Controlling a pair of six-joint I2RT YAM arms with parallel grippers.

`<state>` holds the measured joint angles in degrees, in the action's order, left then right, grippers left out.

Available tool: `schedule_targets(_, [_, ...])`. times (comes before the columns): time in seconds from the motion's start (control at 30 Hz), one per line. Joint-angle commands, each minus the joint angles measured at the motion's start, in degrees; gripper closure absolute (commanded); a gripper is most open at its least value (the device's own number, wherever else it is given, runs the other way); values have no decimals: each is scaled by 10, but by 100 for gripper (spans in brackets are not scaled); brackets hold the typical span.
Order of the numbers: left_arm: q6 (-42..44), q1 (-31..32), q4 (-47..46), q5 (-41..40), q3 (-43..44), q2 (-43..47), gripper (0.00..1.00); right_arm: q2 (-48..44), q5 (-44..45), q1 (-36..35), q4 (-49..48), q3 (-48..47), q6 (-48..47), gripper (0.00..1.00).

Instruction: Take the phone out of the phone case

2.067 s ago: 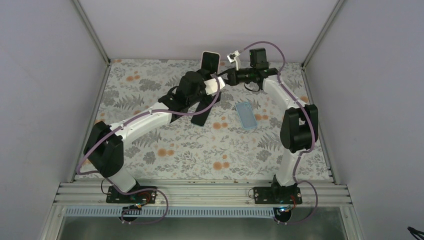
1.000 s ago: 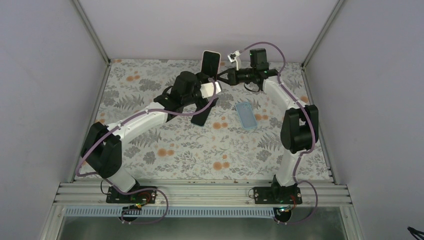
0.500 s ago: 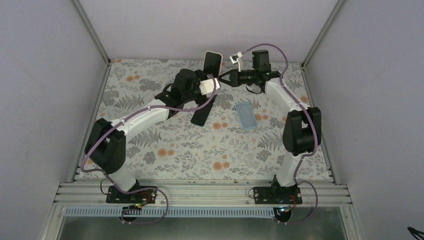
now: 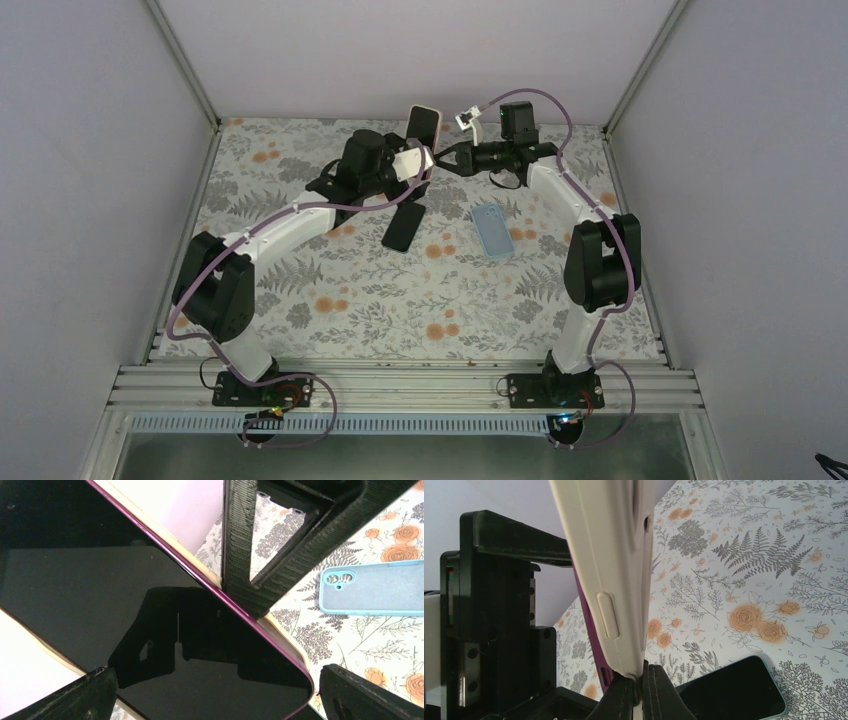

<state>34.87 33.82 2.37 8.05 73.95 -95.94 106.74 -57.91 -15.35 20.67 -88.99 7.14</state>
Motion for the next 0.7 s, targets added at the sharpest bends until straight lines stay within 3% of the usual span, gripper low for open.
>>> schedule_targets(0.0, [-16, 0, 8, 49, 33, -18, 0, -36, -68, -17, -26, -8, -11, 96])
schedule_targets(0.37, [-34, -22, -9, 65, 27, -6, 0, -36, -73, -19, -21, -8, -20, 96])
schedule_targets(0.67, [-46, -28, -47, 18, 23, -8, 0, -45, -74, -29, -19, -2, -23, 96])
